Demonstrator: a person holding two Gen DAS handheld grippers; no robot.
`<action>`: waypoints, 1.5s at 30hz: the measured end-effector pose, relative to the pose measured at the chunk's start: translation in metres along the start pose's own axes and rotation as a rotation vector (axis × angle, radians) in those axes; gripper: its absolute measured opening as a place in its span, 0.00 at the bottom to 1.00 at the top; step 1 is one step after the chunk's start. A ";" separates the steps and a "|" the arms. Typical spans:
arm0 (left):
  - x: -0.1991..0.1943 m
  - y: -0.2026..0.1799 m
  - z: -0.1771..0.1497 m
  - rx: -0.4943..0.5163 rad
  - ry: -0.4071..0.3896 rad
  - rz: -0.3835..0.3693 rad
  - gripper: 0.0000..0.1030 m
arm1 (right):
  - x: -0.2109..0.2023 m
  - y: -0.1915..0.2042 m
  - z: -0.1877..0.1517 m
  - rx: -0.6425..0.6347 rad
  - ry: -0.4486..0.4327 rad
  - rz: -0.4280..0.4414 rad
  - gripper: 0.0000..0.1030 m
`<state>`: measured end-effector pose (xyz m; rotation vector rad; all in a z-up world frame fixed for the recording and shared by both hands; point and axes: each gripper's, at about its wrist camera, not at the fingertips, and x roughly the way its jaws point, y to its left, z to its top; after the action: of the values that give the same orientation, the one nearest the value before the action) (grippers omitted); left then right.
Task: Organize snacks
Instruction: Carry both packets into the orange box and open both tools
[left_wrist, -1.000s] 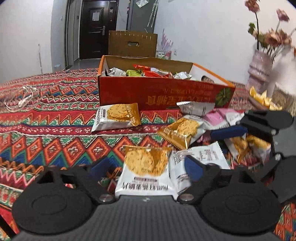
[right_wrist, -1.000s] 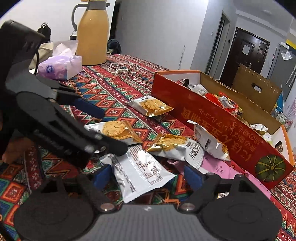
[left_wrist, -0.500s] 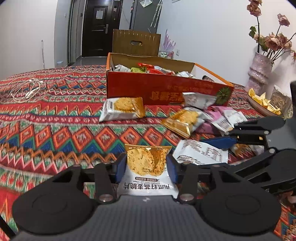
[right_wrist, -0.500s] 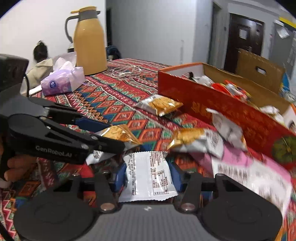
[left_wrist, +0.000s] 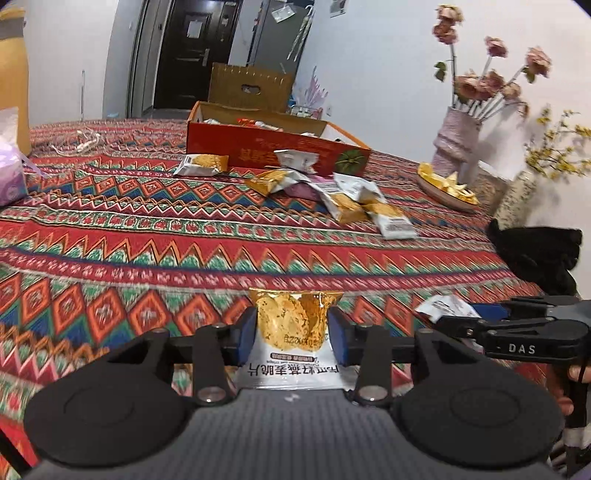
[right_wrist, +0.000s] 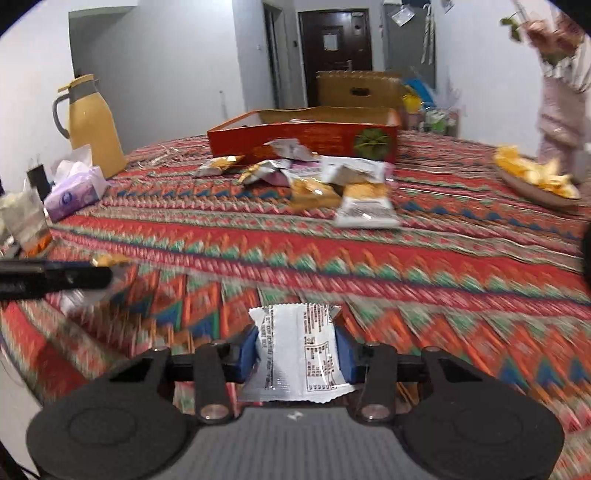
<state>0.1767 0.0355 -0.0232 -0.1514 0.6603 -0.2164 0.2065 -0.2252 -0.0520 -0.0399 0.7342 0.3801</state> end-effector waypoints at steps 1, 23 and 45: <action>-0.006 -0.004 -0.003 0.005 -0.005 0.004 0.40 | -0.008 0.000 -0.005 -0.003 -0.005 -0.014 0.42; -0.049 -0.023 0.002 0.010 -0.114 0.049 0.40 | -0.056 0.014 -0.018 -0.009 -0.106 0.044 0.42; 0.129 0.049 0.241 0.054 -0.291 0.124 0.40 | 0.102 -0.052 0.236 -0.024 -0.278 0.118 0.42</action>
<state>0.4330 0.0682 0.0786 -0.0873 0.3719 -0.0901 0.4468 -0.2006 0.0516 0.0333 0.4577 0.4964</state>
